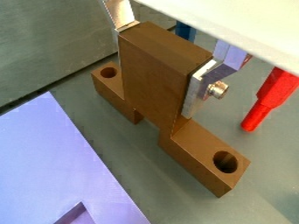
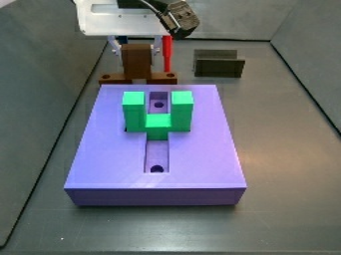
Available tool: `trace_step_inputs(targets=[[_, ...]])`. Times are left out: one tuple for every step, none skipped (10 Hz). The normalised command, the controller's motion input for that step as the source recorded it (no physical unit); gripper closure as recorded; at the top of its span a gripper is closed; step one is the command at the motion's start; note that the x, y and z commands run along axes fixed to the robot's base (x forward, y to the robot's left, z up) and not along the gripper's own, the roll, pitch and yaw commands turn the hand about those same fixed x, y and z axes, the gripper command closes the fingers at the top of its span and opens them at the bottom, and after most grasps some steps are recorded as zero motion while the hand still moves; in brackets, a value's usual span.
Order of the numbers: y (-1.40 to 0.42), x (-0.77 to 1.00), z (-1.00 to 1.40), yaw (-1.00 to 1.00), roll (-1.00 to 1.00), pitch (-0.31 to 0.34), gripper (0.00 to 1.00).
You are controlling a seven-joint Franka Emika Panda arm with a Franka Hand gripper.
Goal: Pick up the brown object. Move up. Move to above the board. Insert the brown object.
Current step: Pick up the brown object, then move up, then move to above the board.
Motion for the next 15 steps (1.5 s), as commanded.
trace_step_inputs(targets=[[0.0,0.0,0.0,0.0,0.0,0.0,1.0],[0.0,0.0,0.0,0.0,0.0,0.0,1.0],[0.0,0.0,0.0,0.0,0.0,0.0,1.0],[0.0,0.0,0.0,0.0,0.0,0.0,1.0],[0.0,0.0,0.83,0.0,0.0,0.0,1.0],[-0.07,-0.07,0.78,-0.01,0.0,0.035,1.0],[-0.07,-0.1,0.68,-0.01,-0.01,0.052,1.0],[-0.03,-0.03,0.23,0.0,-0.03,0.008,1.0],[0.0,0.0,1.4,0.0,0.0,0.0,1.0],[0.0,-0.01,1.4,0.0,0.0,0.008,1.0],[0.0,-0.05,1.4,0.0,-0.02,0.019,1.0],[0.0,0.01,1.4,0.0,-0.04,0.016,1.0],[0.0,0.05,1.4,-0.01,-0.04,0.073,1.0],[0.0,0.02,0.67,-0.01,-0.04,0.095,1.0],[0.0,0.02,0.3,-0.01,-0.05,0.065,1.0]])
